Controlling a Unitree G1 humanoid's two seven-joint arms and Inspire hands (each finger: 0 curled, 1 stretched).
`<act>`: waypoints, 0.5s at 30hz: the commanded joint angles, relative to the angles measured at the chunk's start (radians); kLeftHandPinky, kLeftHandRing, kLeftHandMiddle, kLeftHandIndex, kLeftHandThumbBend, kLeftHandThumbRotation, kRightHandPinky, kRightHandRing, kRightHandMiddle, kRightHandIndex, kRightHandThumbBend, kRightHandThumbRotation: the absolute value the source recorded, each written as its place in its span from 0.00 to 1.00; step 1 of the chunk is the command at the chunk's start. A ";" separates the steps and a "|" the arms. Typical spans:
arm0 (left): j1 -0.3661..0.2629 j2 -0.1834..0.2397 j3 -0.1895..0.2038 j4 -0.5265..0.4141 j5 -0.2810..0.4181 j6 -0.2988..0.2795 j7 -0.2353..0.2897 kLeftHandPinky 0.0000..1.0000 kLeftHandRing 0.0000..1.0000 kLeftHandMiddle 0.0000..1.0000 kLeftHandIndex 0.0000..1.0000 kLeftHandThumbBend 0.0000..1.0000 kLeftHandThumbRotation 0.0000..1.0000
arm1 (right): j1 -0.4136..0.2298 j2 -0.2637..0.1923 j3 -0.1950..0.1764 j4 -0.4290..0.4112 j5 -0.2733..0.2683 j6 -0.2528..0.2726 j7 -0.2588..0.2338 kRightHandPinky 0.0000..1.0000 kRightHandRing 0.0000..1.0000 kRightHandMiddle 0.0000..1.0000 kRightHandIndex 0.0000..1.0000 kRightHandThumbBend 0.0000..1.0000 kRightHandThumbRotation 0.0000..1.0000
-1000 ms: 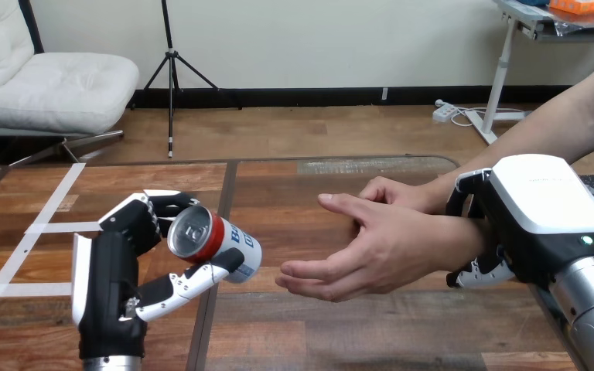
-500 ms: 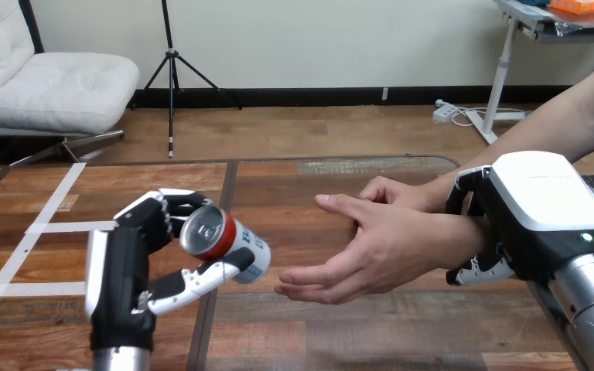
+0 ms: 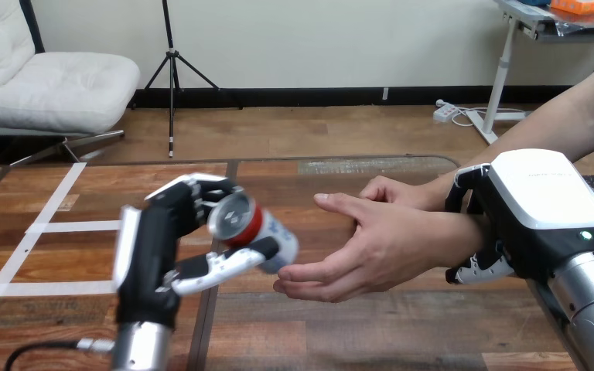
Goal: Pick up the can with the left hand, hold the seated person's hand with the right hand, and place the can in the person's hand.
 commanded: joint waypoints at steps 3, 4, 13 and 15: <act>-0.130 -0.028 -0.055 -0.031 -0.022 0.022 -0.042 0.39 0.42 0.48 0.50 0.80 0.00 | -0.068 0.021 -0.019 -0.022 -0.008 0.005 0.010 0.28 0.36 0.44 0.50 0.94 0.00; -0.133 -0.031 -0.061 -0.034 -0.023 0.029 -0.047 0.39 0.42 0.48 0.50 0.80 0.00 | -0.068 0.022 -0.018 -0.023 -0.008 0.006 0.011 0.27 0.35 0.44 0.50 0.93 0.00; -0.166 -0.064 -0.115 -0.057 0.012 0.077 -0.063 0.39 0.42 0.48 0.51 0.81 0.00 | -0.066 0.024 -0.015 -0.023 -0.010 0.004 0.019 0.25 0.33 0.42 0.51 0.92 0.00; -0.176 -0.071 -0.126 -0.054 0.023 0.076 -0.064 0.39 0.42 0.47 0.51 0.81 0.00 | -0.066 0.024 -0.014 -0.023 -0.009 0.004 0.022 0.25 0.33 0.42 0.51 0.92 0.00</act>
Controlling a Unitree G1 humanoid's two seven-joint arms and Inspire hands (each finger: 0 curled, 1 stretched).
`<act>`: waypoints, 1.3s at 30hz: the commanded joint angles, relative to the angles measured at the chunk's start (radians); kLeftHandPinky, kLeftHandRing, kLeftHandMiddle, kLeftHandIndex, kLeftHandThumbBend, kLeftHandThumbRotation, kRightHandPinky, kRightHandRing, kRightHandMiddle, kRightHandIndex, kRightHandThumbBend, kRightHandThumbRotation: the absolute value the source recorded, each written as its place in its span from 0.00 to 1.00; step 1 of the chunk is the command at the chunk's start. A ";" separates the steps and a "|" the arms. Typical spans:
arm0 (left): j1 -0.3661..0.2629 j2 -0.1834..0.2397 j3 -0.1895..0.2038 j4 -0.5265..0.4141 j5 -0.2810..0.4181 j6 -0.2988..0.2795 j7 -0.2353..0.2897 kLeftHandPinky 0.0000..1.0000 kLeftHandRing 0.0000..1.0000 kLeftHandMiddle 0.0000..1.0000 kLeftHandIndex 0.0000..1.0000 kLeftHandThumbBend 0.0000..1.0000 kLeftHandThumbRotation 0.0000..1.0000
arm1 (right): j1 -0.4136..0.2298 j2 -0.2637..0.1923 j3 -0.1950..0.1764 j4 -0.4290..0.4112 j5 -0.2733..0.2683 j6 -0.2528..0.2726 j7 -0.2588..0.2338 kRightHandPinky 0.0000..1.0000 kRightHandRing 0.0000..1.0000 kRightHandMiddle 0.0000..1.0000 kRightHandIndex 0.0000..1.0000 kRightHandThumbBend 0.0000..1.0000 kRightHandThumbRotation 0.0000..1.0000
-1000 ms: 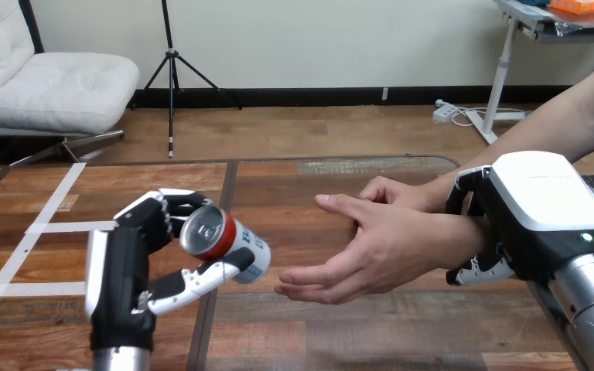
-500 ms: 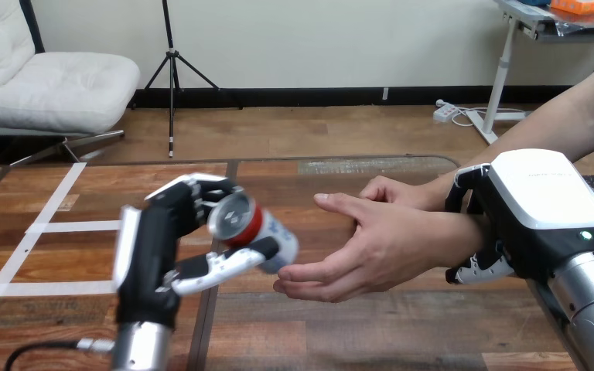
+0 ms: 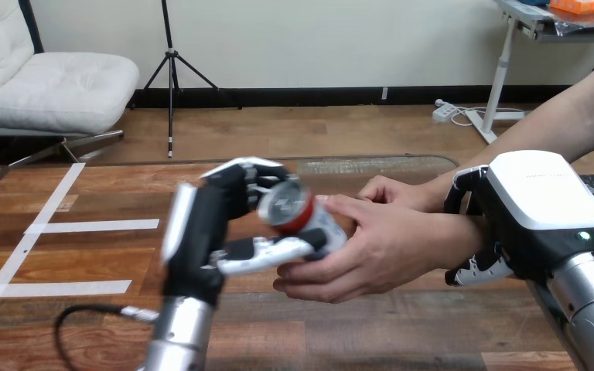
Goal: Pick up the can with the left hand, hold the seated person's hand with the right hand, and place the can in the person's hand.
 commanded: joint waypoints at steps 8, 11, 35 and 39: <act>-0.121 -0.054 -0.075 -0.046 0.022 0.000 -0.024 0.39 0.42 0.48 0.51 0.81 0.00 | -0.066 0.027 -0.011 -0.018 -0.007 0.001 0.008 0.25 0.33 0.42 0.51 0.90 0.00; -0.126 -0.065 -0.088 -0.046 0.015 0.002 -0.034 0.39 0.43 0.48 0.51 0.81 0.01 | -0.068 0.028 -0.007 -0.015 -0.013 -0.001 0.005 0.25 0.33 0.42 0.51 0.90 0.00; -0.111 -0.092 -0.131 -0.050 0.037 -0.010 -0.037 0.41 0.43 0.48 0.52 0.80 0.03 | -0.127 0.078 0.055 0.005 -0.045 -0.036 0.017 0.33 0.39 0.45 0.52 0.91 0.00; -0.105 -0.088 -0.133 -0.051 0.039 -0.012 -0.037 0.41 0.44 0.48 0.52 0.79 0.03 | -0.137 0.089 0.066 0.010 -0.046 -0.047 0.017 0.36 0.41 0.47 0.52 0.91 0.00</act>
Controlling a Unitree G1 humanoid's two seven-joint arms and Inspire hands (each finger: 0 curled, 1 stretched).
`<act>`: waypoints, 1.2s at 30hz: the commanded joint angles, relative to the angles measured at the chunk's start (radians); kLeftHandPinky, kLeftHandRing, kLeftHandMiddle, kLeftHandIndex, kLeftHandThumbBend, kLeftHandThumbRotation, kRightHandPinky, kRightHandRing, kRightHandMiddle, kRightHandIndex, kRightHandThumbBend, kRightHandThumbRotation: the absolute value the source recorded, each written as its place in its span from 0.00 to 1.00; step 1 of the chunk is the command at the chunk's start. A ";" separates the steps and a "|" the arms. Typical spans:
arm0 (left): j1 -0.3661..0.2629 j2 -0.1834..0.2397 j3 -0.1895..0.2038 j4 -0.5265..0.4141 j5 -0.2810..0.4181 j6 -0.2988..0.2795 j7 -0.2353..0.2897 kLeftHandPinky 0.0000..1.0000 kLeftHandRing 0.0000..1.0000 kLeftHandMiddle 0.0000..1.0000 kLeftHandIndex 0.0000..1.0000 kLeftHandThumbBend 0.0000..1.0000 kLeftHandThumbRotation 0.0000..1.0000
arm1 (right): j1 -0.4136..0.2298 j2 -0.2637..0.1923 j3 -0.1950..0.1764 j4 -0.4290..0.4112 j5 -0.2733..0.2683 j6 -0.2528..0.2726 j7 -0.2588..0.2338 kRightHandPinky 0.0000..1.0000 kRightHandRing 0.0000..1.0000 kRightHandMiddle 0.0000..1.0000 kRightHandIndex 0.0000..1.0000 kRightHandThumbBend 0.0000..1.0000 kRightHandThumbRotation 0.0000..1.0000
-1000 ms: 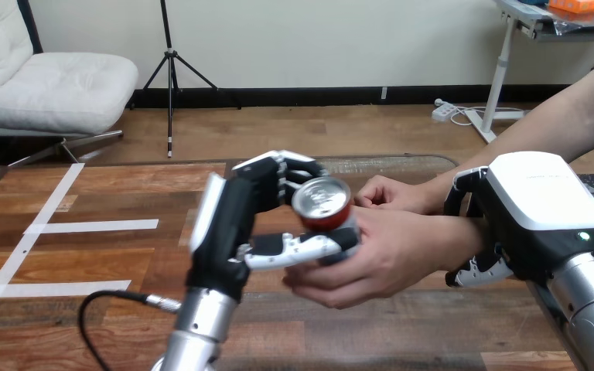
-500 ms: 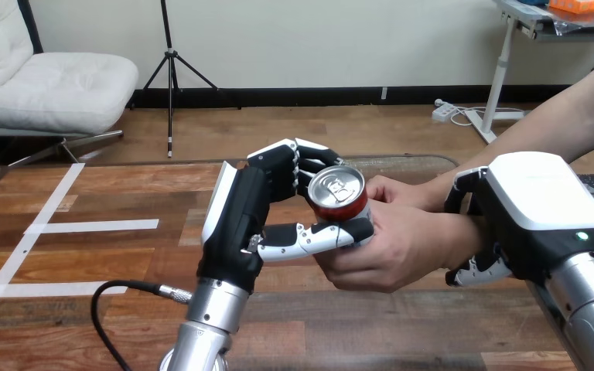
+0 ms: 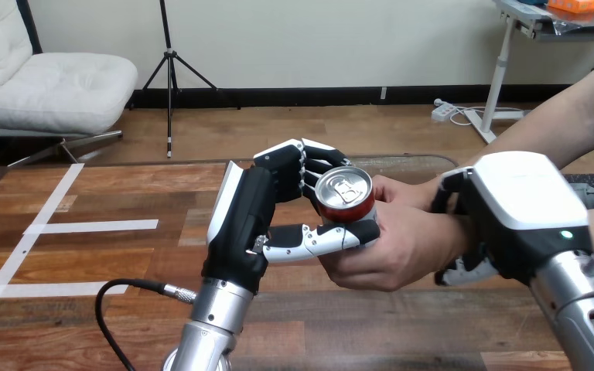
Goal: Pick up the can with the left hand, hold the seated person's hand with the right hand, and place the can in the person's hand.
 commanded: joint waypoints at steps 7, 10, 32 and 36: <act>-0.042 -0.023 -0.055 -0.047 0.023 -0.020 -0.013 0.42 0.44 0.48 0.52 0.79 0.03 | -0.128 0.051 0.054 0.004 -0.016 -0.035 0.009 0.39 0.42 0.48 0.52 0.91 0.00; -0.040 -0.020 -0.053 -0.046 0.022 -0.023 -0.014 0.42 0.44 0.48 0.52 0.79 0.03 | -0.136 0.056 0.061 0.007 -0.024 -0.037 0.015 0.39 0.43 0.48 0.52 0.91 0.00; -0.036 -0.015 -0.045 -0.032 0.021 -0.037 -0.003 0.42 0.44 0.49 0.52 0.79 0.03 | -0.157 0.076 0.058 0.040 -0.010 -0.087 0.010 0.37 0.42 0.47 0.50 0.92 0.00; -0.033 -0.016 -0.043 -0.035 0.023 -0.032 0.001 0.42 0.45 0.49 0.52 0.79 0.03 | -0.160 0.077 0.059 0.046 -0.014 -0.089 0.004 0.37 0.41 0.47 0.50 0.92 0.00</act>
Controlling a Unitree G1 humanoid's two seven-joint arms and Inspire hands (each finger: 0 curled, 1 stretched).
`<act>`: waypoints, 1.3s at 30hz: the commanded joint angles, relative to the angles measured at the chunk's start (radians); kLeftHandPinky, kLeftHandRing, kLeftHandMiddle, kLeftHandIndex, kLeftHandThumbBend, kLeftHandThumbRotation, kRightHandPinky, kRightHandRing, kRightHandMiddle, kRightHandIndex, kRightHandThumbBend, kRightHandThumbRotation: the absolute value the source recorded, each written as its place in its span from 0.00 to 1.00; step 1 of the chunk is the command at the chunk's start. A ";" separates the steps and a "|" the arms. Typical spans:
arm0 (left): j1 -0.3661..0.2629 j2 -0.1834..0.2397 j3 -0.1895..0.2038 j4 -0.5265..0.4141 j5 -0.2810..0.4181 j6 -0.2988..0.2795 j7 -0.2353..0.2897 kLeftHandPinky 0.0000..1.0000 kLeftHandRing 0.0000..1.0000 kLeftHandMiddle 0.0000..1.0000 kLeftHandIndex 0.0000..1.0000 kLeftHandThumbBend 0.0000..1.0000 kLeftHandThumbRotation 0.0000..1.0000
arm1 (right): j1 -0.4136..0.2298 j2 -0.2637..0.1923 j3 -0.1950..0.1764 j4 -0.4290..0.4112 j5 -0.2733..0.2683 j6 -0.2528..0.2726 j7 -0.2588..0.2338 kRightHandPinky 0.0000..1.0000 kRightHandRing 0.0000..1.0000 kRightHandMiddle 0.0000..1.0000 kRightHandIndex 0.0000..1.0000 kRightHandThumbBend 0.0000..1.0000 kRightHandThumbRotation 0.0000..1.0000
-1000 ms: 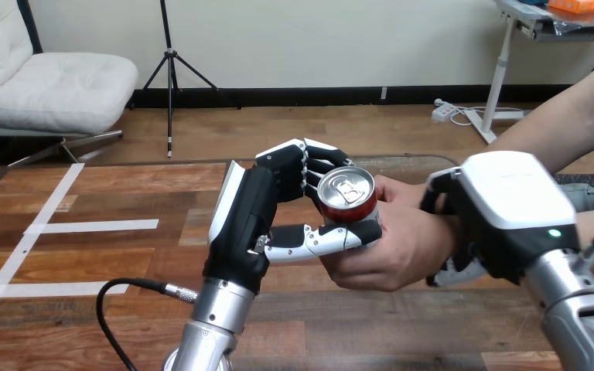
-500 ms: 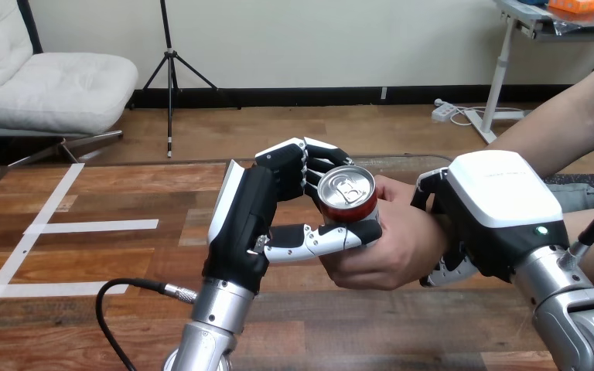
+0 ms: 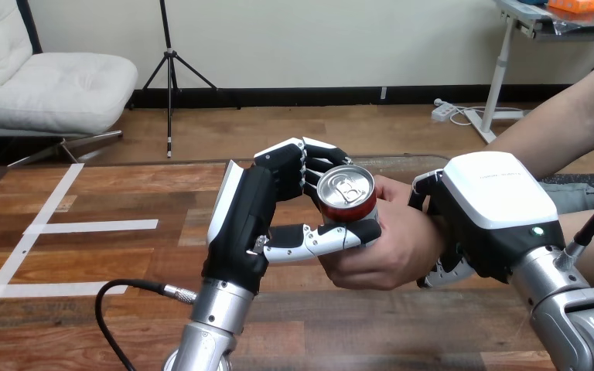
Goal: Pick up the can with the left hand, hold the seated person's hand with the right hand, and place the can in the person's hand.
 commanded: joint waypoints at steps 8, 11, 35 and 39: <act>-0.037 -0.016 -0.036 -0.028 0.017 -0.020 -0.006 0.43 0.45 0.50 0.53 0.78 0.03 | -0.112 0.042 0.024 0.001 0.013 -0.037 -0.019 0.36 0.40 0.46 0.50 0.93 0.00; -0.037 -0.015 -0.035 -0.027 0.018 -0.021 -0.005 0.43 0.45 0.50 0.53 0.78 0.04 | -0.113 0.042 0.022 0.004 0.013 -0.040 -0.021 0.35 0.40 0.46 0.50 0.93 0.00; -0.023 0.027 -0.038 -0.057 0.046 0.009 -0.019 0.52 0.56 0.61 0.63 0.80 0.13 | -0.112 0.046 0.020 0.016 0.018 -0.054 -0.015 0.38 0.42 0.47 0.50 0.93 0.00; -0.014 0.059 -0.046 -0.089 0.066 0.041 -0.041 0.63 0.70 0.73 0.74 0.85 0.24 | -0.111 0.046 0.023 0.019 0.009 -0.058 -0.020 0.37 0.41 0.47 0.50 0.93 0.00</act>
